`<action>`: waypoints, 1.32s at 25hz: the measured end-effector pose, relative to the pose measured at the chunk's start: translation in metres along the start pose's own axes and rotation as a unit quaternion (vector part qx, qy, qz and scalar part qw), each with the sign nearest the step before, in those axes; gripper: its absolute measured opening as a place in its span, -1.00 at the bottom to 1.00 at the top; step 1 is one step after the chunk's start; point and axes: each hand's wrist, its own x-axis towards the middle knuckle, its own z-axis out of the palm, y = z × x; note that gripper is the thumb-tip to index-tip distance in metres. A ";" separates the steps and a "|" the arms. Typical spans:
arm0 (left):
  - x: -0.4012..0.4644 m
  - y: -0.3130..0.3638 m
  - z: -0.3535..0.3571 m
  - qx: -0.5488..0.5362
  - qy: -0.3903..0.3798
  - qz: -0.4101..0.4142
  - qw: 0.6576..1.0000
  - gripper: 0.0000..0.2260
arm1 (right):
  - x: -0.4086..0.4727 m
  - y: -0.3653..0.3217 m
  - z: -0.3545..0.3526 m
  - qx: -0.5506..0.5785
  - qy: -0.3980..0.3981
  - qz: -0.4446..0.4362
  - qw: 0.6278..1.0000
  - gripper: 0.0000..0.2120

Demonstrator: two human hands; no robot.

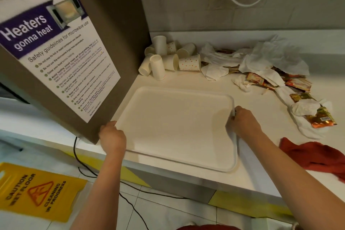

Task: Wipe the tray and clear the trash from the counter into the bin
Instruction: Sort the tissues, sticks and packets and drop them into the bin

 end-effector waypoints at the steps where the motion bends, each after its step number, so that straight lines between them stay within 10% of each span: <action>1: 0.002 -0.003 -0.002 0.001 0.003 -0.001 1.000 -0.62 | 0.000 -0.003 0.005 -0.008 0.009 -0.008 1.000 -0.82; 7: 0.018 -0.017 0.001 -0.013 0.002 -0.020 1.000 -0.70 | 0.004 -0.007 0.024 -0.005 0.093 -0.057 0.994 -0.88; 10: 0.002 -0.014 -0.001 0.024 0.003 0.153 0.988 -0.75 | 0.005 -0.005 0.029 0.026 0.124 -0.054 0.990 -0.86; 14: -0.036 -0.007 -0.013 -0.070 -0.275 0.315 0.906 -0.68 | 0.005 -0.001 0.027 0.057 0.142 -0.047 0.987 -0.83; 18: -0.041 -0.035 -0.017 -0.025 -0.294 0.354 0.888 -0.80 | -0.010 -0.003 0.032 0.053 0.127 -0.035 0.990 -0.83; 33: -0.019 -0.041 -0.032 -0.069 -0.337 0.239 0.908 -0.83 | -0.005 -0.029 0.051 0.036 0.126 -0.037 0.991 -0.91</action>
